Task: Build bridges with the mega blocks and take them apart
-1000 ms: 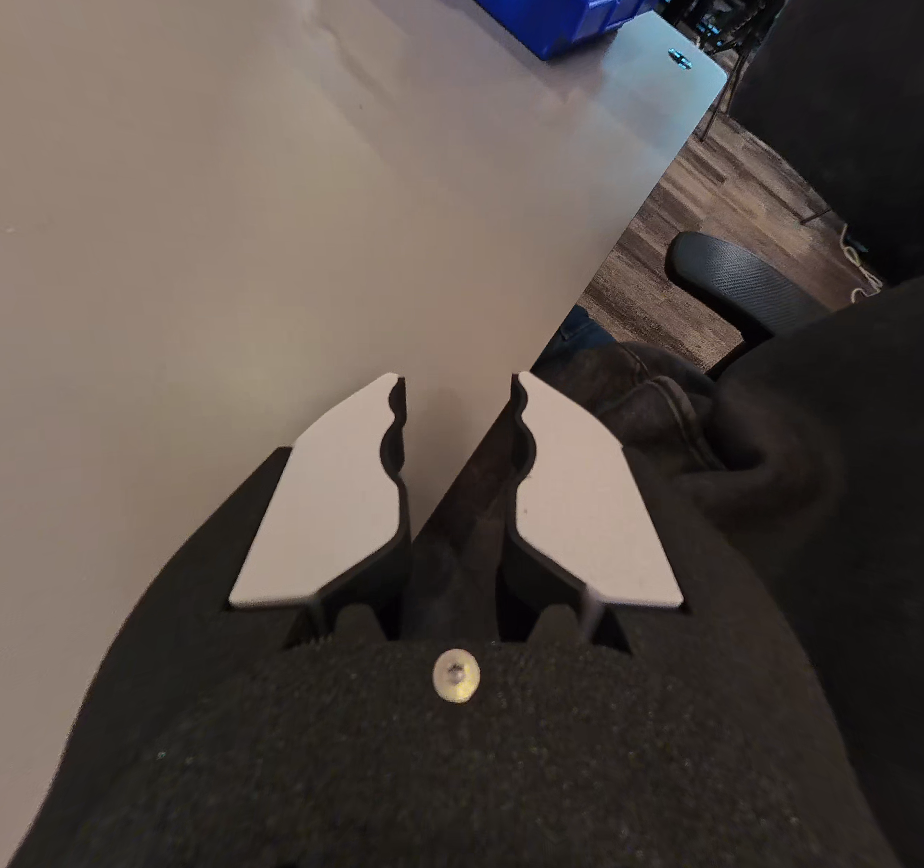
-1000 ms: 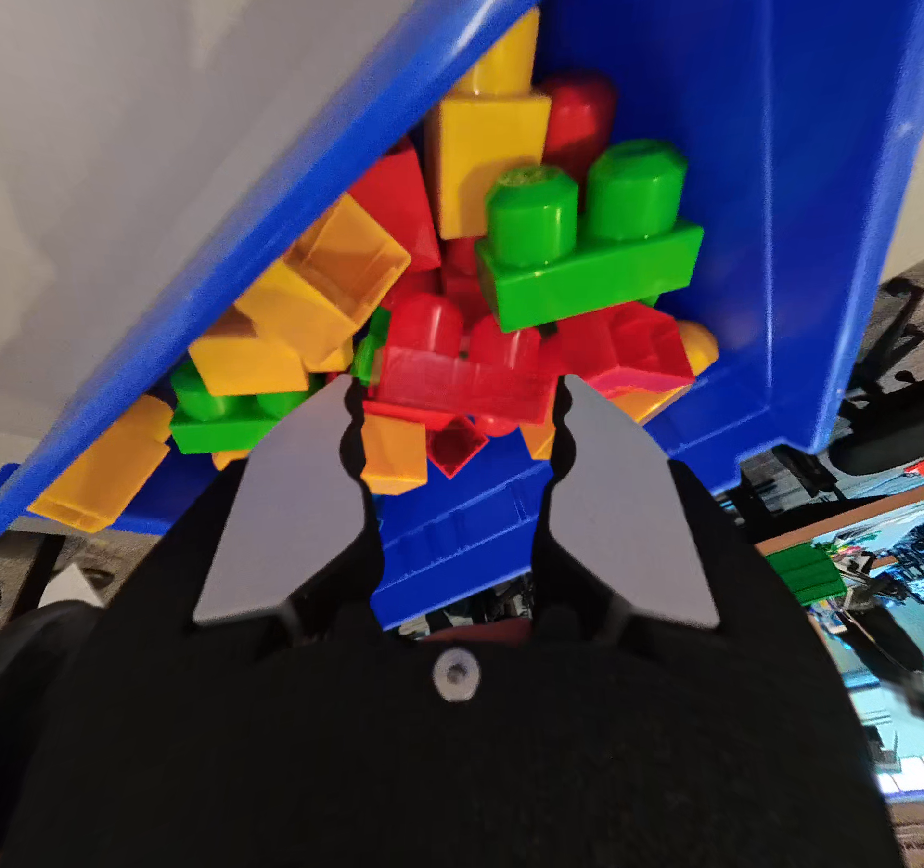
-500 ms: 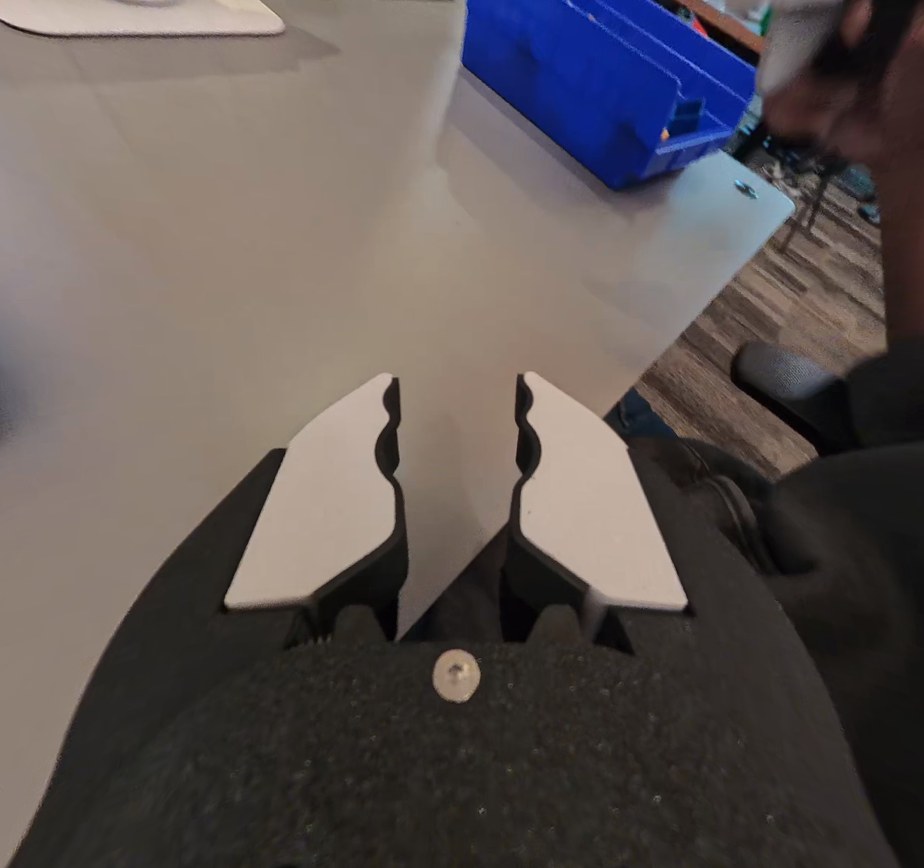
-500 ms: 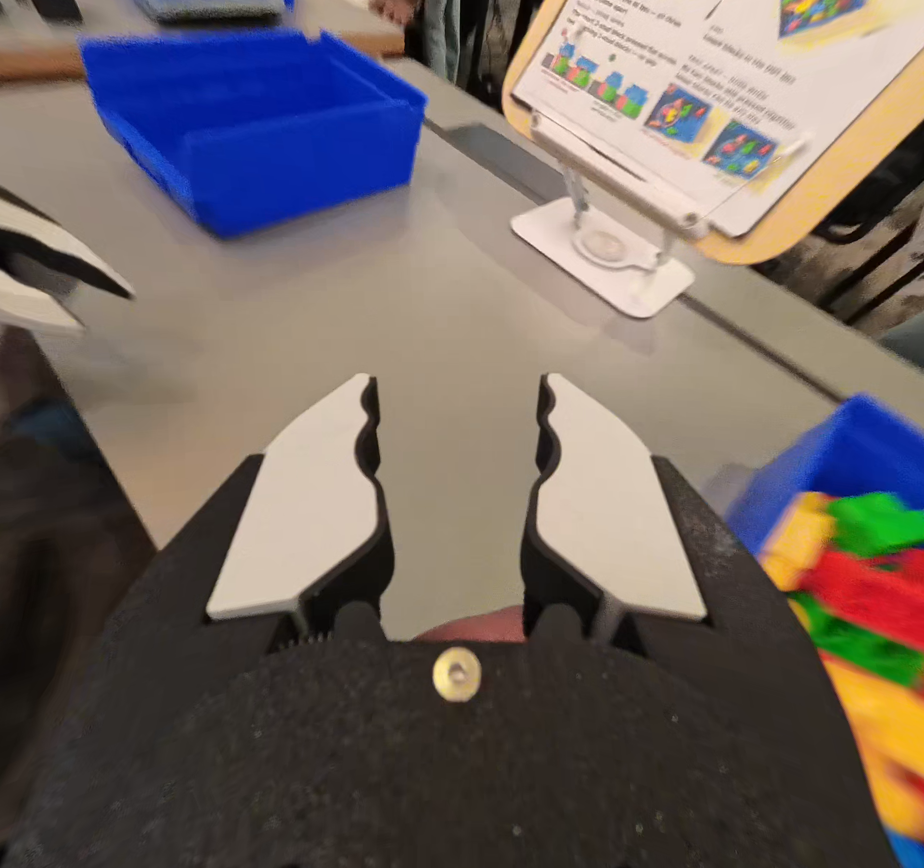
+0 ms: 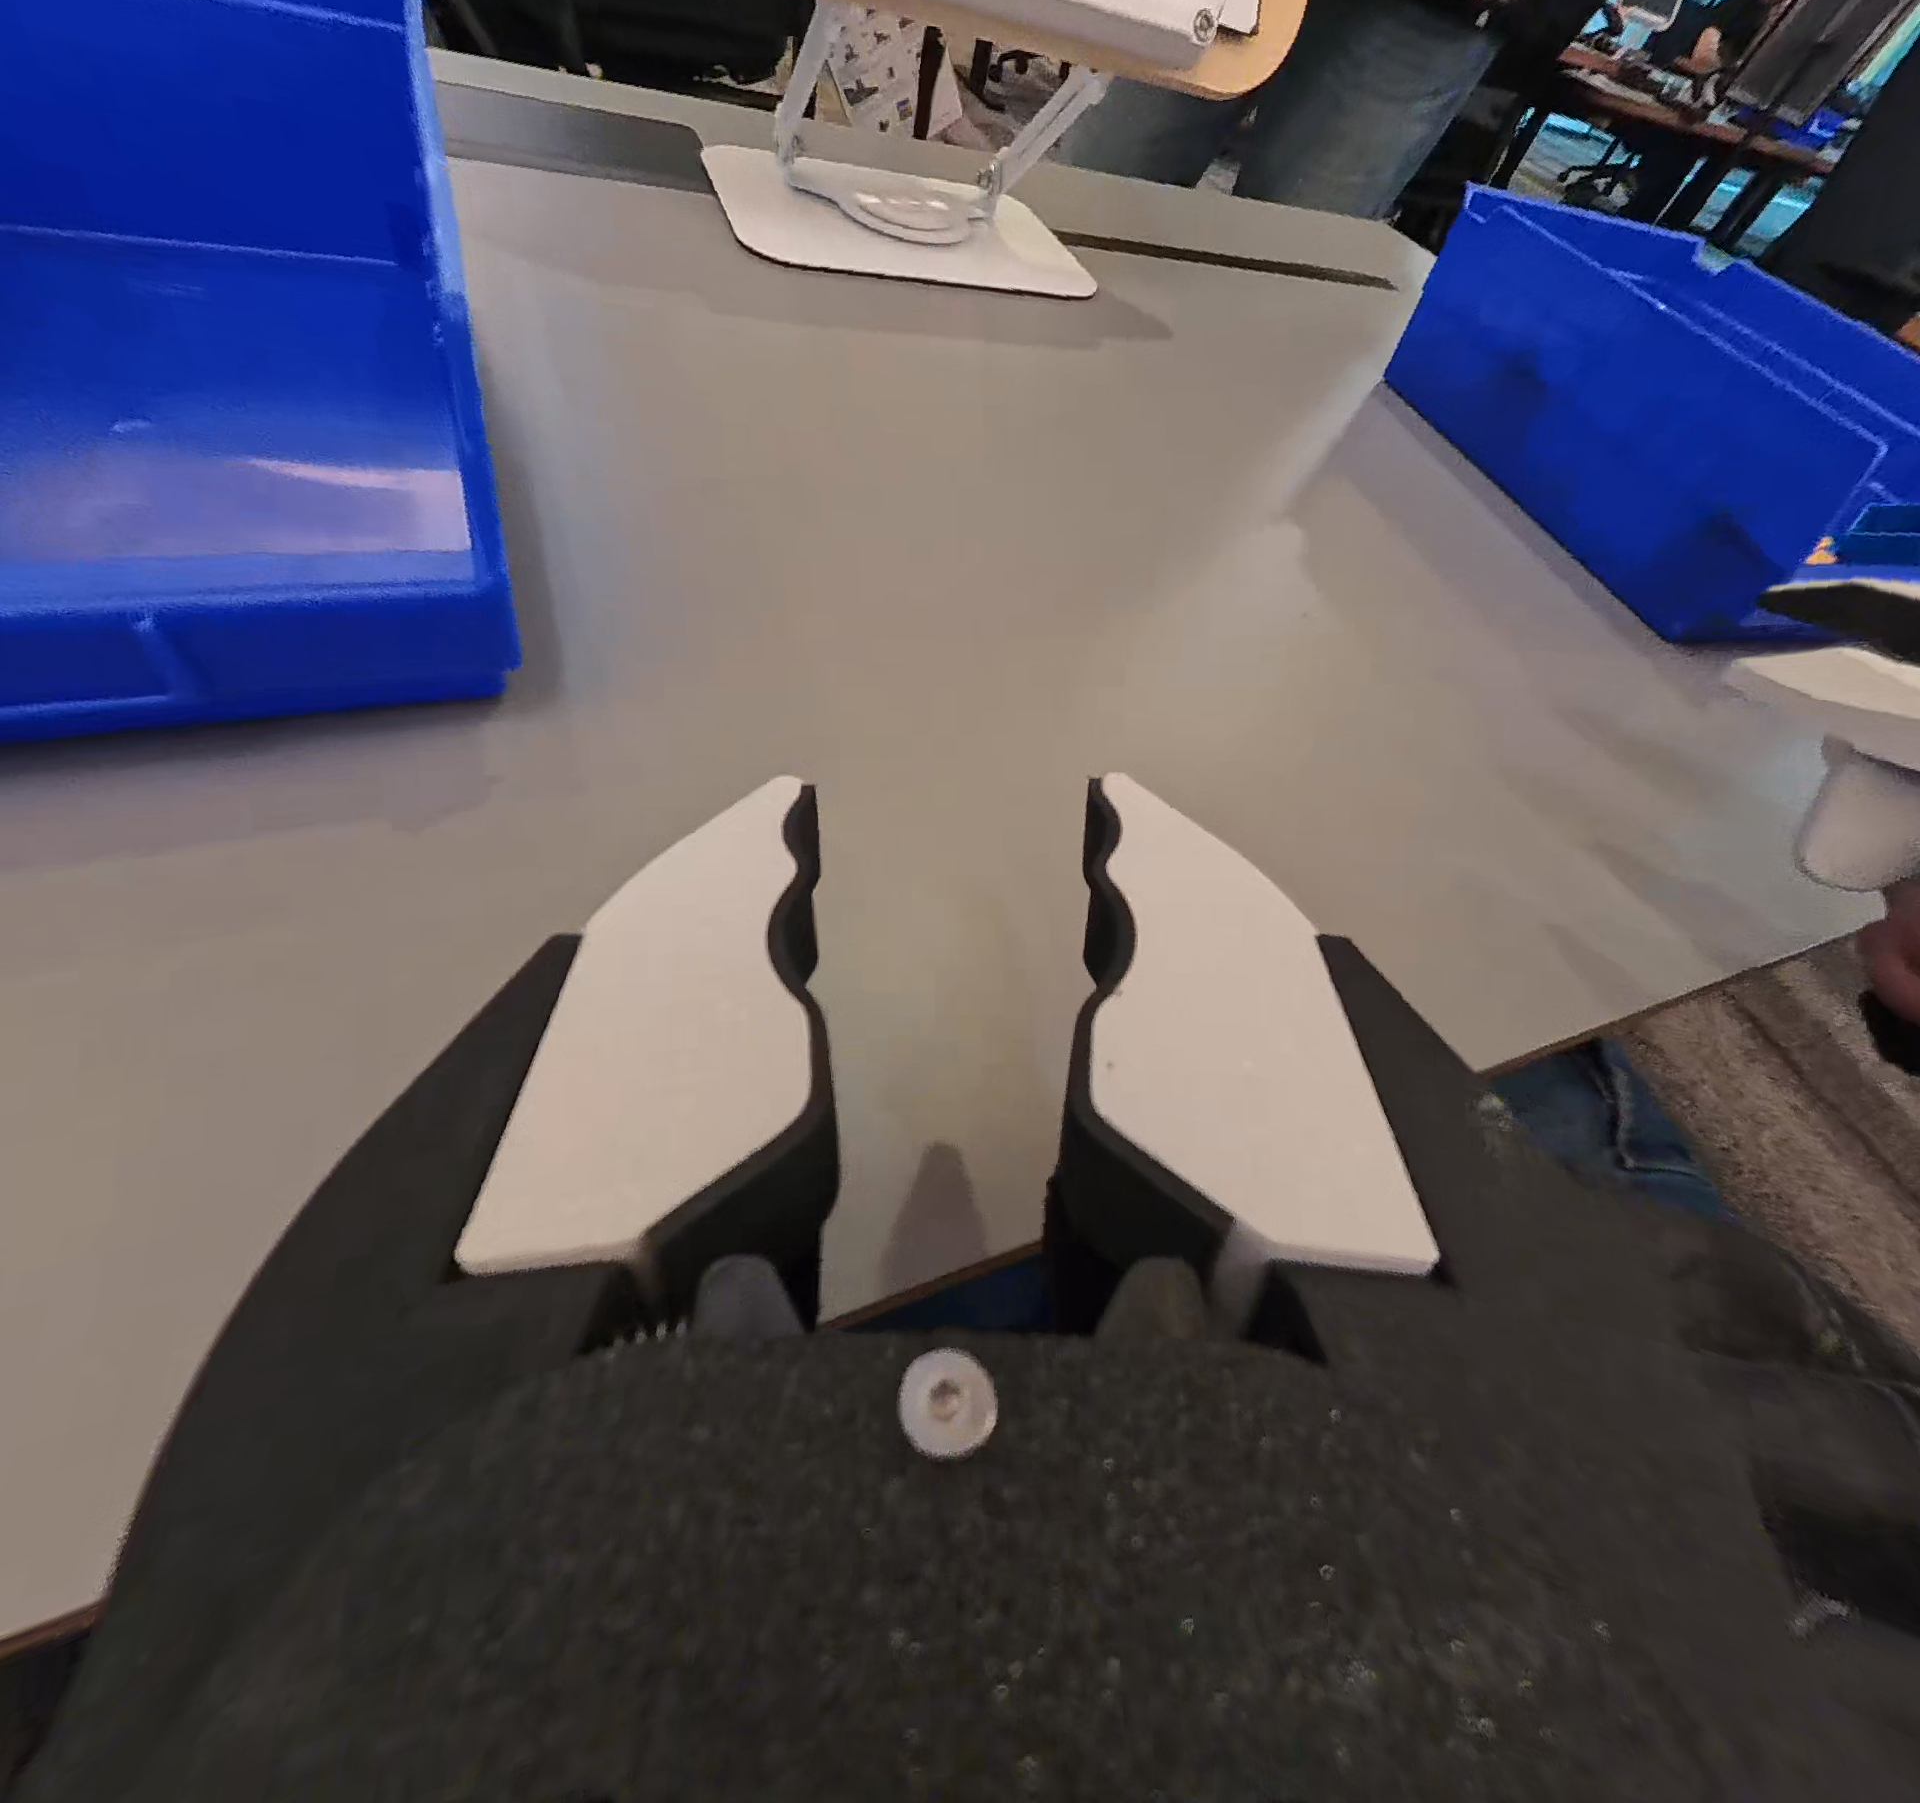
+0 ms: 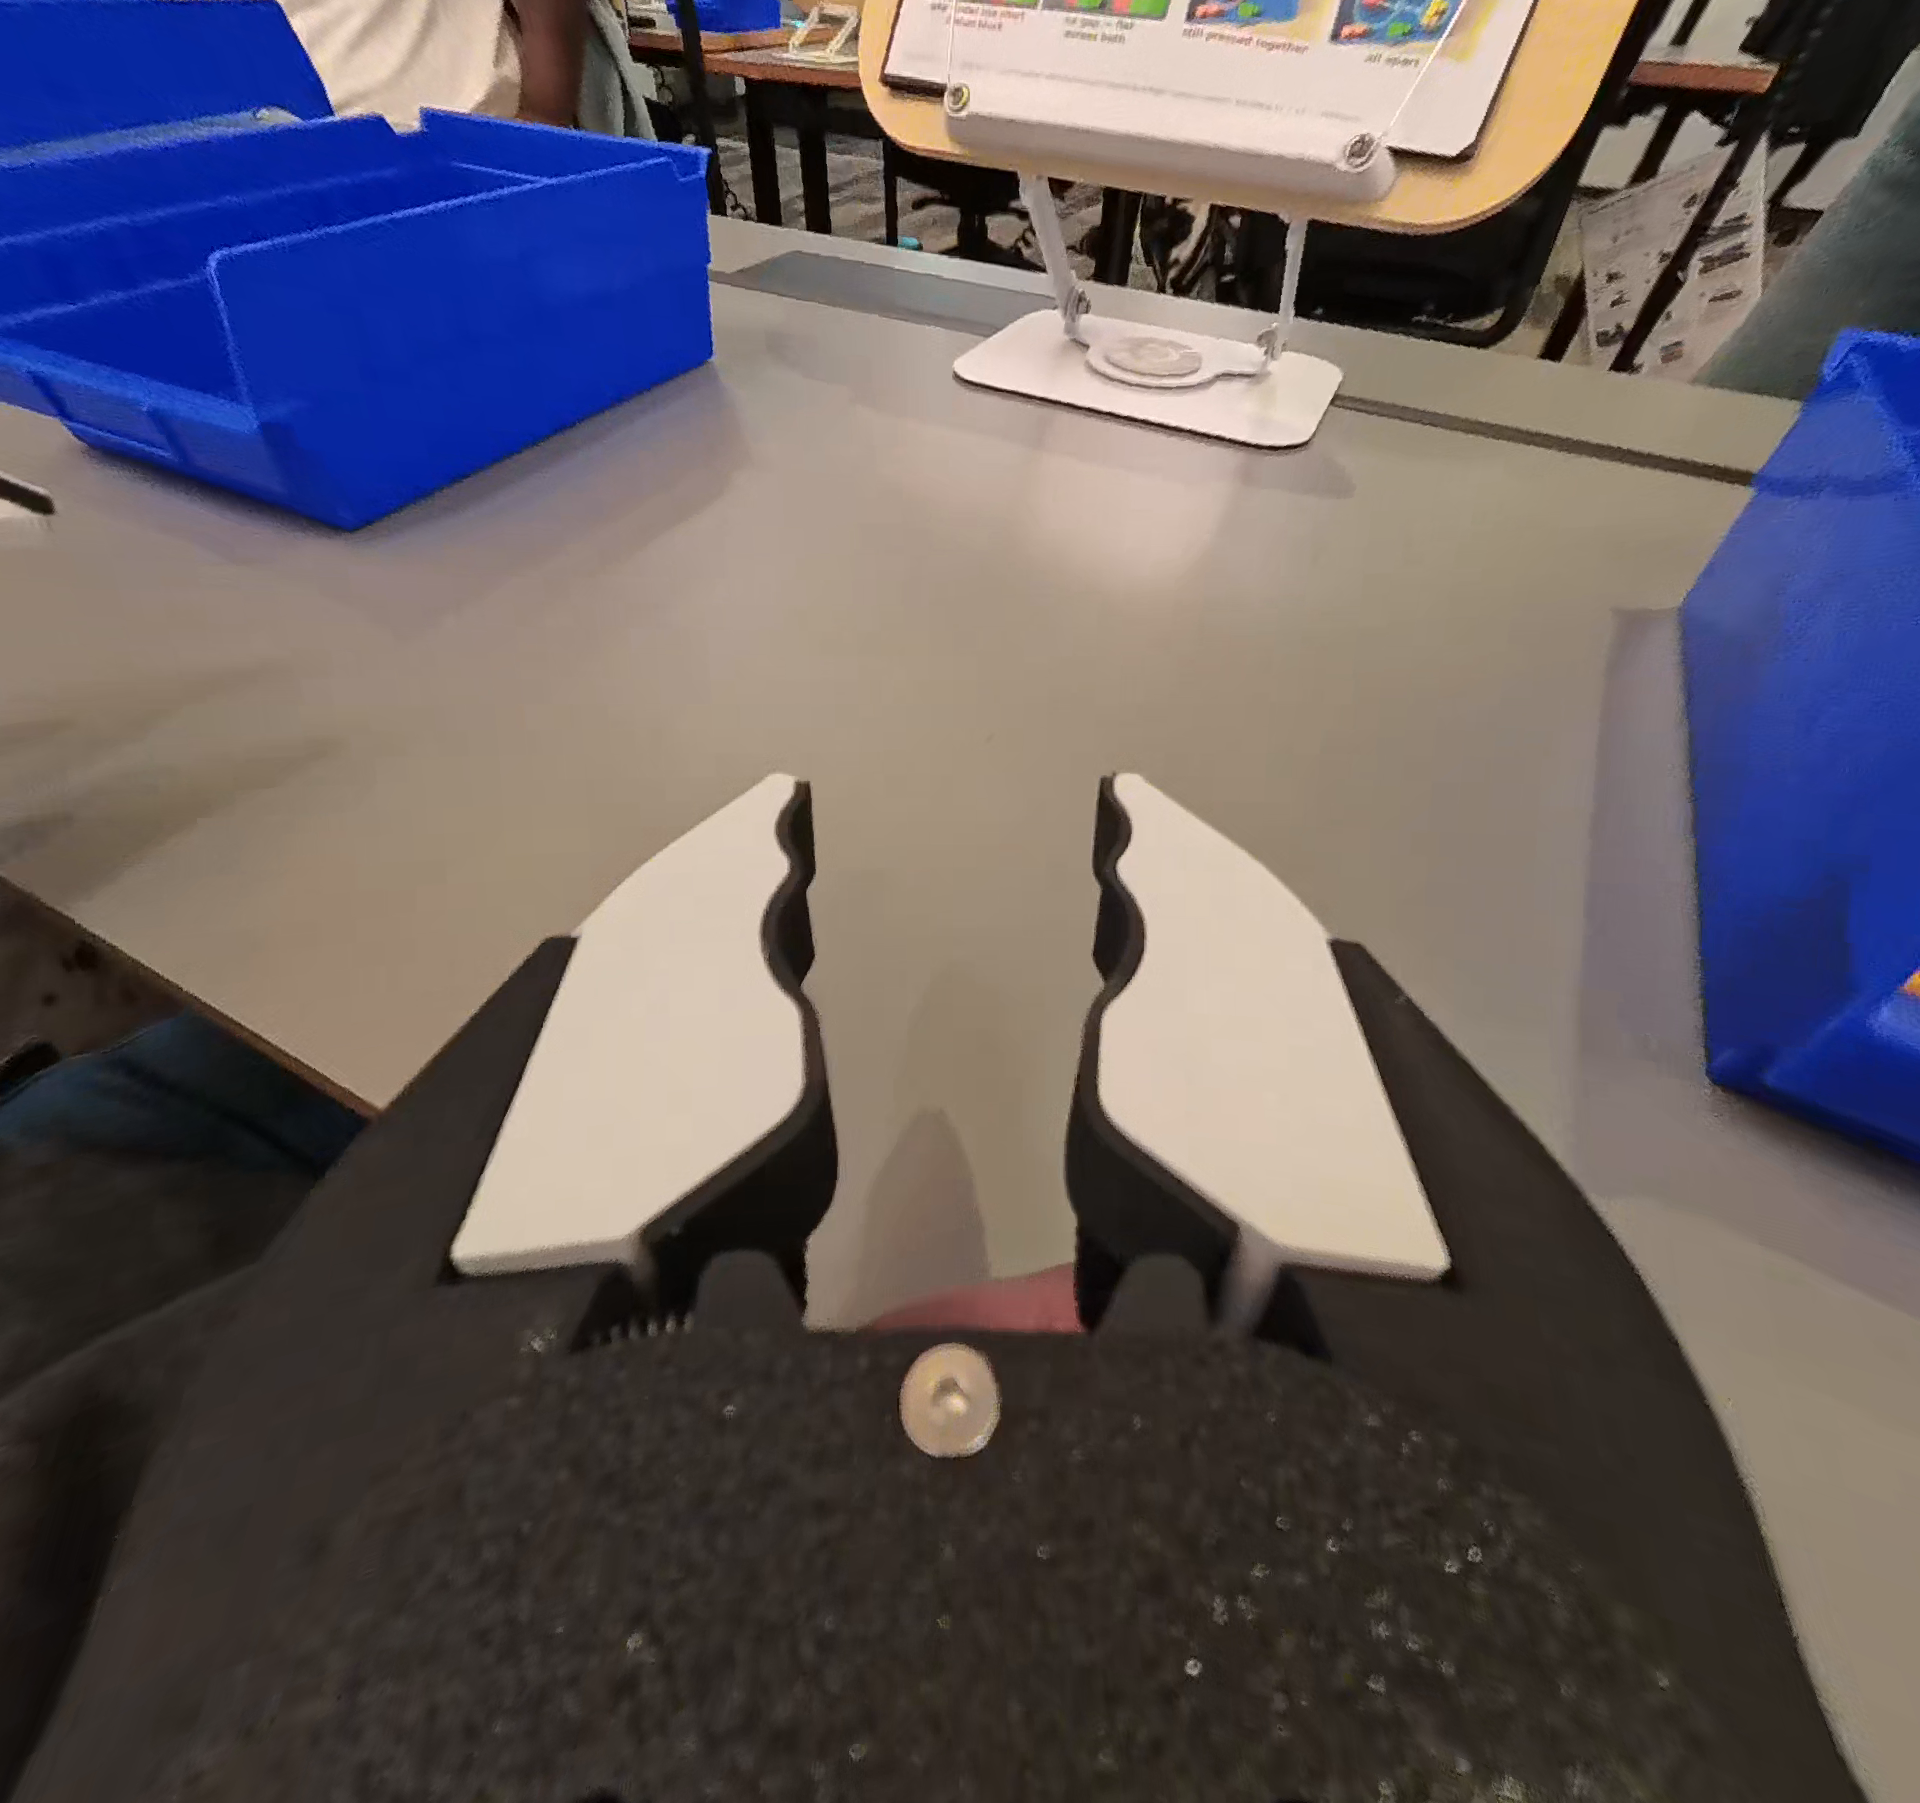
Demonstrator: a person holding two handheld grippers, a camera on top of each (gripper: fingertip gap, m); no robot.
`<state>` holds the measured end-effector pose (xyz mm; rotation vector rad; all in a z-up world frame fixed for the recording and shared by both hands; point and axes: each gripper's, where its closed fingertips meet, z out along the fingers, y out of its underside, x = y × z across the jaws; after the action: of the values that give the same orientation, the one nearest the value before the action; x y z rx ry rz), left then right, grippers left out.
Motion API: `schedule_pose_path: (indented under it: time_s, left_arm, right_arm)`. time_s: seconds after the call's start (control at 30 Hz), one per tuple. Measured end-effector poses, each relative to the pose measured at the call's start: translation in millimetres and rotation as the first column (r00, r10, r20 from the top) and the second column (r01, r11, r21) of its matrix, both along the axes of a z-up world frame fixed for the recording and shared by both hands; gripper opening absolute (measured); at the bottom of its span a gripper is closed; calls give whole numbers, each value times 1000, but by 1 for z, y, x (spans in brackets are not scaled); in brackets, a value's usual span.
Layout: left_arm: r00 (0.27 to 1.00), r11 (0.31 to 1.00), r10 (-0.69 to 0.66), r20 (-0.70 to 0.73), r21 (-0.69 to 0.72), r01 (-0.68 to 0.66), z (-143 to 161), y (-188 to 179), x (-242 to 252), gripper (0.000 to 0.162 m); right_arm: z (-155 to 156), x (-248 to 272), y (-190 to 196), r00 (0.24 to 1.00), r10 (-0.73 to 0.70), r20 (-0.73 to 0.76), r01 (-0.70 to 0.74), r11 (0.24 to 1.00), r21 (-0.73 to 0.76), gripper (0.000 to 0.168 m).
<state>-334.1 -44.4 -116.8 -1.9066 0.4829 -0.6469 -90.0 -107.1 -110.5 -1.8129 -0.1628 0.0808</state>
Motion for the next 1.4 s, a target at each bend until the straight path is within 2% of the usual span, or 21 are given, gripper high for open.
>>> schedule_pose_path:
  time_s: [0.2, 0.37, 0.53, 0.67, 0.8, 0.97, 1.03, 1.1, 1.17, 1.23, 1.3, 1.4]
  left_arm:
    - [998, 999, -4, -59, 44, 6, -5, 4, 6, 48]
    - [995, 998, -18, -102, 53, 23, -10, 0, 11, 48]
    - [992, 997, -42, -118, 59, 49, -11, -3, 15, 49]
    - [988, 995, -104, -110, -13, 103, -21, -8, 34, 53]
    - [959, 959, -272, -82, -100, 264, -20, -28, 125, 56]
    - [885, 885, -460, -72, -121, 450, -10, -56, 307, 56]
    - [881, 880, -470, -54, -114, 462, -3, -57, 370, 56]
    - [909, 912, -409, -81, -75, 404, 1, -42, 412, 56]
    - [923, 927, -371, -99, -96, 363, -8, -30, 440, 54]
    - [925, 918, -374, -64, -164, 360, -18, -28, 454, 38]
    - [939, 931, -338, -58, -164, 325, -19, -20, 451, 30]
    - [962, 970, -230, -145, -118, 214, -18, -6, 429, 13]
  right_arm:
    - [2, 15, -1, 999, -48, 19, 48, 998, 28, 49]
    - [3, 20, -1, 998, -50, -34, 51, 999, 19, 49]
    - [3, 20, -1, 998, -57, 19, 56, 998, 25, 49]
    - [5, 23, -2, 996, -70, 51, 69, 997, 29, 49]
    - [34, 73, -23, 973, -225, 61, 216, 969, 121, 49]
    - [50, 199, -68, 849, -527, 37, 514, 841, 171, 47]
    - [42, 246, -84, 784, -620, 19, 613, 779, 136, 48]
    - [30, 284, -98, 724, -690, 4, 685, 720, 107, 48]
    - [16, 312, -103, 693, -721, -34, 721, 691, 40, 52]
    - [9, 331, -101, 685, -722, -97, 726, 688, 7, 53]
    - [-1, 343, -94, 682, -721, -122, 723, 690, -36, 53]
    - [-11, 342, -80, 698, -701, -144, 699, 711, -78, 54]
